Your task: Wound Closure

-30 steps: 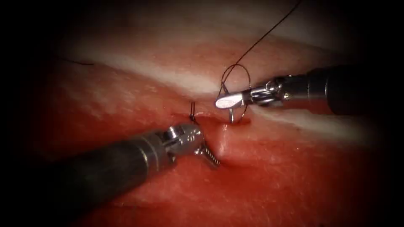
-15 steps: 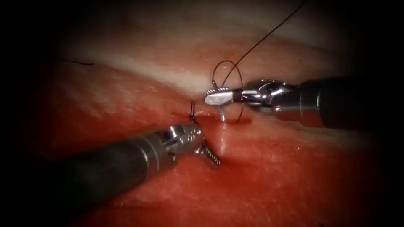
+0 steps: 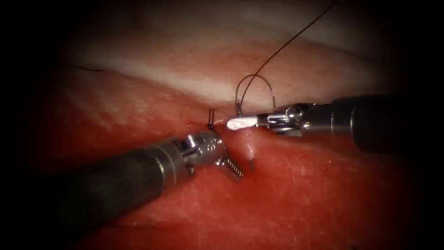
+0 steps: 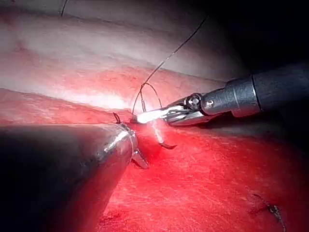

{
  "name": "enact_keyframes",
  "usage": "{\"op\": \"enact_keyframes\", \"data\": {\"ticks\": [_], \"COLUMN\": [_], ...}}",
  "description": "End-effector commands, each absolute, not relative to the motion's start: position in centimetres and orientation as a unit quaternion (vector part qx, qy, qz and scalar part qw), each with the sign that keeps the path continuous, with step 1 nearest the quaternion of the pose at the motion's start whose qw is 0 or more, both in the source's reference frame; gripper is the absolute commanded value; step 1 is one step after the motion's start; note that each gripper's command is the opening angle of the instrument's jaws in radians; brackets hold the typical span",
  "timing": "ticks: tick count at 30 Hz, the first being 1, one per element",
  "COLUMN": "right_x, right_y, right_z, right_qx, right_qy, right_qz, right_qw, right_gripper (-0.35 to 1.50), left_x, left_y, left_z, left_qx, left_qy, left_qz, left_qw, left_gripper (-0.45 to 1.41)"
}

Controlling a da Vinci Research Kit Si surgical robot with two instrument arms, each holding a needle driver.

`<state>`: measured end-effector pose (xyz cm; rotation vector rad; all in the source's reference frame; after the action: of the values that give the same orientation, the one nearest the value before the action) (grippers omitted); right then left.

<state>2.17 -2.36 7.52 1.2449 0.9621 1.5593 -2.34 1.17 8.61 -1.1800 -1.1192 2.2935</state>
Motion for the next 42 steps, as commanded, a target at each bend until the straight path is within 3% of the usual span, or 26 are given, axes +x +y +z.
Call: {"op": "enact_keyframes", "data": {"ticks": [1,10,11,13,16,19,31,34,37,42], "right_x": [2.21,2.18,2.18,2.18,2.14,2.09,1.78,1.78,1.75,1.74], "right_y": [-2.35,-2.4,-2.38,-2.33,-2.22,-2.1,-1.93,-1.96,-1.98,-1.98], "right_z": [7.58,7.47,7.46,7.46,7.48,7.52,7.56,7.53,7.5,7.5], "right_qx": [0.505,0.539,0.529,0.503,0.473,0.456,0.436,0.437,0.438,0.438], "right_qy": [0.383,0.372,0.39,0.432,0.471,0.494,0.508,0.507,0.507,0.507], "right_qz": [0.631,0.604,0.592,0.56,0.525,0.509,0.49,0.489,0.488,0.488], "right_qw": [0.447,0.454,0.466,0.497,0.528,0.538,0.558,0.559,0.56,0.56], "right_gripper": [-0.35,-0.33,0.1,0.67,1.03,1.25,1.25,1.23,1.2,1.2], "left_x": [-2.39,-2.36,-2.35,-2.32,-2.28,-2.23,-2.17,-2.2,-2.24,-2.36], "left_y": [1.18,1.16,1.16,1.15,1.13,1.1,1.07,1.11,1.15,1.18], "left_z": [8.67,8.62,8.6,8.53,8.4,8.25,7.84,7.9,7.96,8.02], "left_qx": [-0.414,-0.413,-0.413,-0.421,-0.44,-0.46,-0.555,-0.574,-0.596,-0.616], "left_qy": [-0.393,-0.387,-0.385,-0.375,-0.355,-0.33,-0.203,-0.159,-0.123,-0.095], "left_qz": [0.805,0.807,0.808,0.81,0.813,0.817,0.8,0.798,0.787,0.775], "left_qw": [0.163,0.166,0.168,0.16,0.139,0.115,0.101,0.089,0.097,0.106], "left_gripper": [-0.16,-0.16,-0.15,-0.11,0.02,0.14,0.59,0.79,0.81,0.66]}}
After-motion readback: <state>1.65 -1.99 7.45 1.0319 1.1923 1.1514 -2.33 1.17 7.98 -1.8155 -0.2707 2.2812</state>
